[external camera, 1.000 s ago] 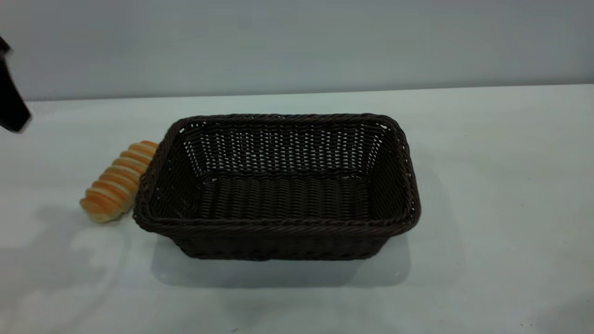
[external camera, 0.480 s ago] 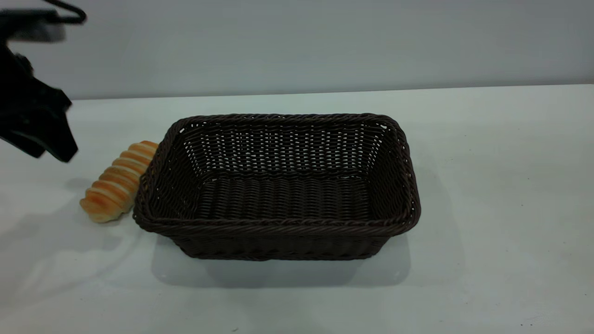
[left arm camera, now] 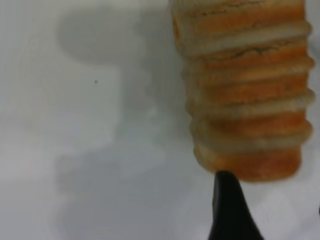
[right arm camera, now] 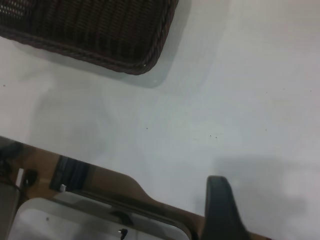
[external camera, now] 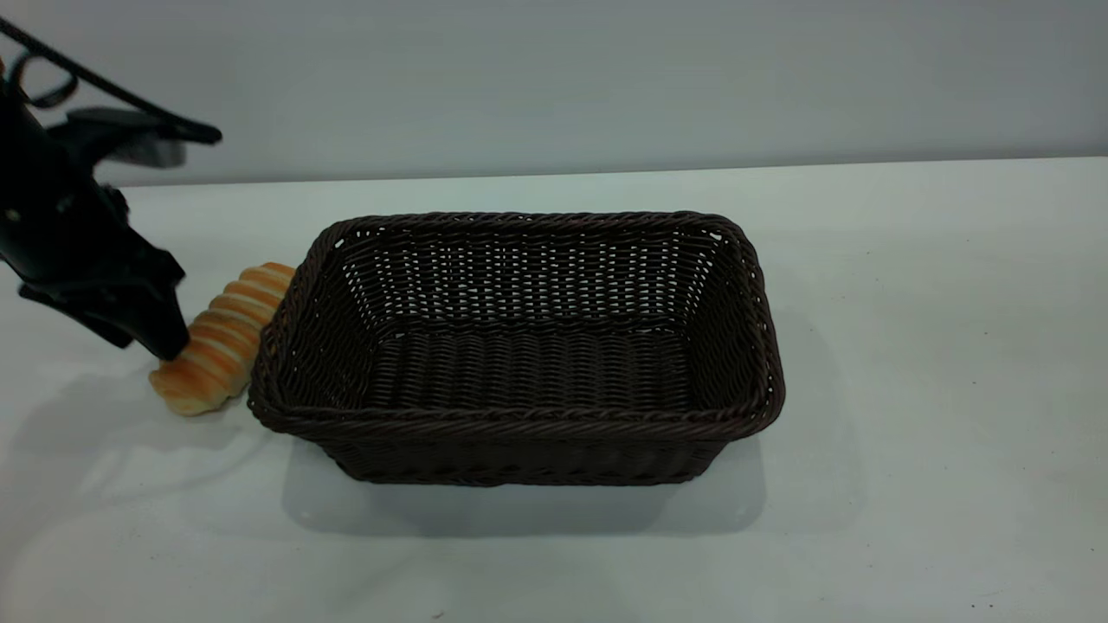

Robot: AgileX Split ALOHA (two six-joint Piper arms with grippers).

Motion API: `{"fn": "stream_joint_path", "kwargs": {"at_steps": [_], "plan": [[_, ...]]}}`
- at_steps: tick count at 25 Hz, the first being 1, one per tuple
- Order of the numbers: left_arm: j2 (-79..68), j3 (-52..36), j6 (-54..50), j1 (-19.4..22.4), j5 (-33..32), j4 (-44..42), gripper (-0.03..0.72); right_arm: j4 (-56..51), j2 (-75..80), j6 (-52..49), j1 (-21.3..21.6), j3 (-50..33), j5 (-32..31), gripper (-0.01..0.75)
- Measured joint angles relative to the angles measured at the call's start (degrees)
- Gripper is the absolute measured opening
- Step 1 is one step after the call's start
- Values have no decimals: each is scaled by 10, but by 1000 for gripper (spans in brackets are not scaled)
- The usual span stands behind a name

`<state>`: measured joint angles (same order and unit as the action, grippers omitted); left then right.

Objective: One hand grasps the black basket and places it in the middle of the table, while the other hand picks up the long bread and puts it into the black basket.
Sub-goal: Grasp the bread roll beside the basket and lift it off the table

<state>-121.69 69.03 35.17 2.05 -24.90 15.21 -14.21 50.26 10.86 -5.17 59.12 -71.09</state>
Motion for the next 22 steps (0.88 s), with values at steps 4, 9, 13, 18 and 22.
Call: {"fn": "stream_joint_path", "kwargs": {"at_steps": [4, 9, 13, 18, 22], "plan": [[-36, 2, 53, 0, 23, 44, 452, 0, 0, 0, 0, 0, 0, 510], [-61, 9, 113, 1, 31, 98, 414, 0, 0, -4, 0, 0, 0, 510], [-63, 10, 109, 1, 32, 100, 267, 0, 0, -5, 0, 0, 0, 510], [-49, 11, 47, 1, 29, 79, 63, 0, 0, -7, 0, 0, 0, 510], [15, 11, -73, 1, 24, -3, 56, 0, 0, -8, 0, 0, 0, 510]]}}
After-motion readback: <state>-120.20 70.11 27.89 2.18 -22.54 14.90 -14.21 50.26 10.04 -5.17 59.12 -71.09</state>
